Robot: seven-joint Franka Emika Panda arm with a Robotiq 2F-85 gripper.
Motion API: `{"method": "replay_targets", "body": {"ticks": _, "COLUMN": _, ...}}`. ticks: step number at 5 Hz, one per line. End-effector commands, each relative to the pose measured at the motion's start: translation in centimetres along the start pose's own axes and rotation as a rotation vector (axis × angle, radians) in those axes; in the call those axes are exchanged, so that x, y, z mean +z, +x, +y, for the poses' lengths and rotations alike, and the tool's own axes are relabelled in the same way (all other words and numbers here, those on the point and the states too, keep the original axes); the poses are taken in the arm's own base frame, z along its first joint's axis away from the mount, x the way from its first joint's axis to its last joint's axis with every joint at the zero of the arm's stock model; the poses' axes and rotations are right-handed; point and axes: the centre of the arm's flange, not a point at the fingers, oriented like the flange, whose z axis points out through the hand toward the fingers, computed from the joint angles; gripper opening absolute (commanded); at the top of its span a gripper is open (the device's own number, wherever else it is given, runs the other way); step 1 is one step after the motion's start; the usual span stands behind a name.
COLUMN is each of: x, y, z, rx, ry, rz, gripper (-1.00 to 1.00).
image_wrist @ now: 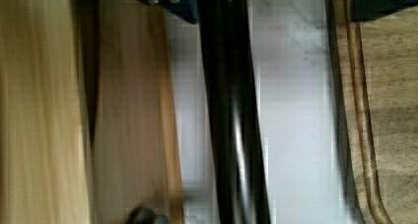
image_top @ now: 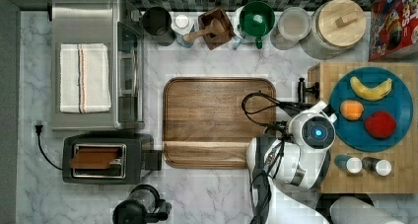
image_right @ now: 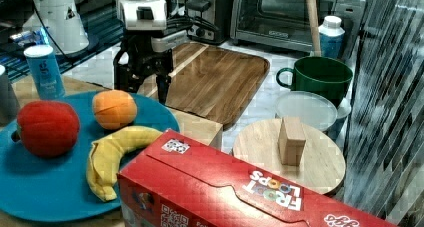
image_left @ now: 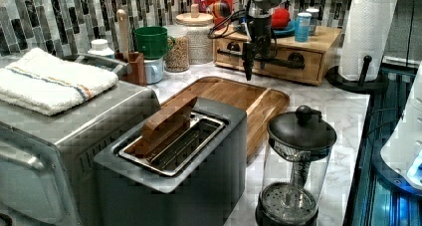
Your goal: Open the drawer.
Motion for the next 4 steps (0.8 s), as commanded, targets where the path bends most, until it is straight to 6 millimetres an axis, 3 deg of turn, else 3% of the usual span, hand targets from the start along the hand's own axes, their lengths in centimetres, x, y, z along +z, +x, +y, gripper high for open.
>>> {"method": "replay_targets", "body": {"ticks": 1, "x": -4.3, "y": 2.9, "z": -20.9, "rx": -0.141, "ry": 0.011, "rz": 0.085, "gripper": 1.00}}
{"method": "replay_targets", "body": {"ticks": 3, "x": -5.7, "y": 2.0, "z": -26.1, "rx": -0.128, "ry": 0.023, "rz": 0.087, "gripper": 1.00}}
{"method": "replay_targets", "body": {"ticks": 4, "x": -6.3, "y": 1.4, "z": -26.1, "rx": -0.124, "ry": 0.034, "rz": 0.066, "gripper": 1.00}}
